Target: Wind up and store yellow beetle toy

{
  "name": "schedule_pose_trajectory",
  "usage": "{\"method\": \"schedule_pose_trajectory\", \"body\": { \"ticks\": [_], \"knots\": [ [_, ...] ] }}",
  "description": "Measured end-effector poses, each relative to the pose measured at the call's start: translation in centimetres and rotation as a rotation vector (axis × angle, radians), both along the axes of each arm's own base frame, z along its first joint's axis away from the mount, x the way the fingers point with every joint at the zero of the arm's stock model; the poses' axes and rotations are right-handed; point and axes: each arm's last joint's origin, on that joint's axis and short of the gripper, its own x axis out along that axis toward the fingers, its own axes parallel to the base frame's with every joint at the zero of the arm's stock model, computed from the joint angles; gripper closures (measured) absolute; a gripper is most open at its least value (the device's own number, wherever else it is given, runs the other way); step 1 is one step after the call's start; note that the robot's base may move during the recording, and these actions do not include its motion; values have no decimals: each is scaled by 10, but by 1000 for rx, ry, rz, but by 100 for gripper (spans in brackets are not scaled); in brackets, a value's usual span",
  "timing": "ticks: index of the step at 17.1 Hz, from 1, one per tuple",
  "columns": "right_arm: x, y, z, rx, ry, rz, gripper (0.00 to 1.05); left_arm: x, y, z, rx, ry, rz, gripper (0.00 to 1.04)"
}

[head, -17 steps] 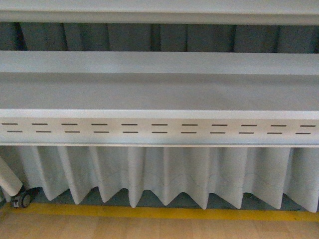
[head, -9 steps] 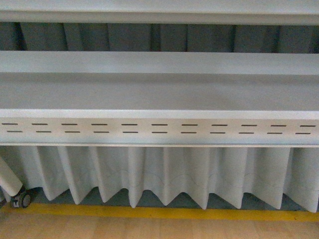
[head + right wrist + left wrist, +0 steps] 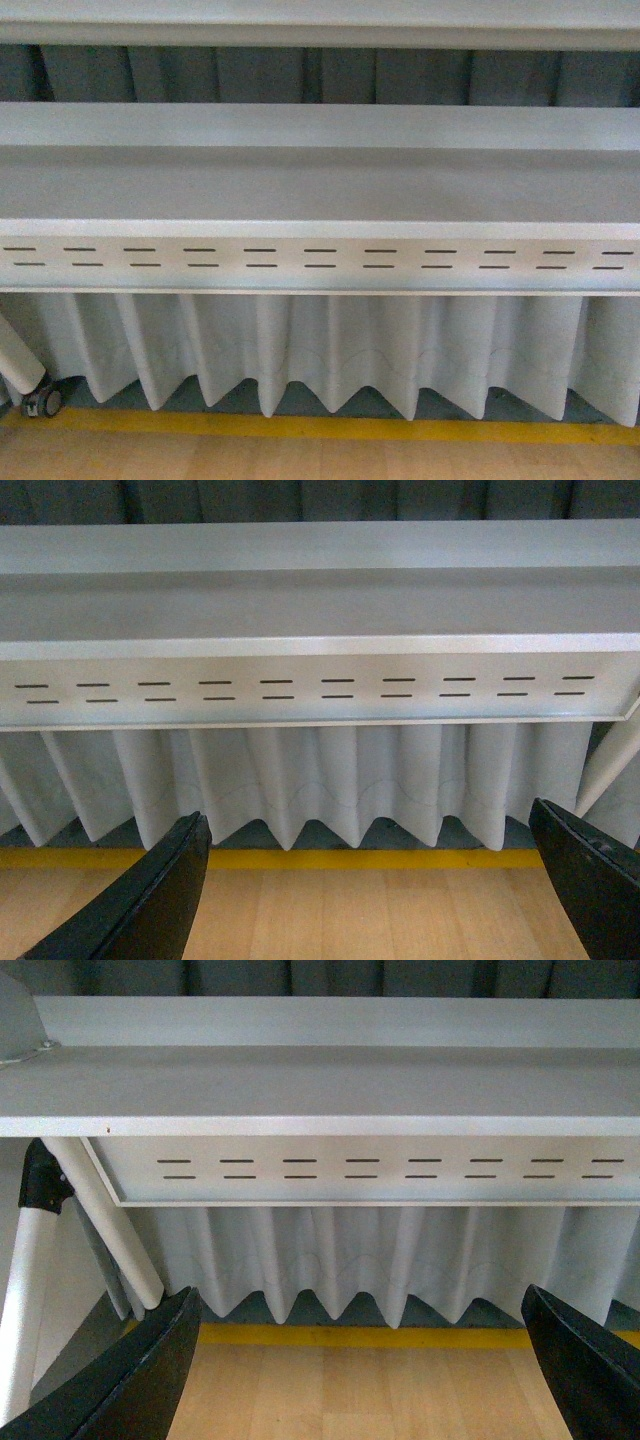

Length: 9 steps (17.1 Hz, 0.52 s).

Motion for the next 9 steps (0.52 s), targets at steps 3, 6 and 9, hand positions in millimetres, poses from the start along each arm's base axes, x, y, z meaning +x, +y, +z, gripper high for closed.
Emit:
{"method": "schedule_pose_trajectory", "body": {
  "ticks": [3, 6, 9],
  "knots": [
    [0, 0, 0, 0, 0, 0, 7, 0, 0, 0, 0, 0, 0, 7],
    [0, 0, 0, 0, 2, 0, 7, 0, 0, 0, 0, 3, 0, 7],
    [0, 0, 0, 0, 3, 0, 7, 0, 0, 0, 0, 2, -1, 7]
  ]
}}
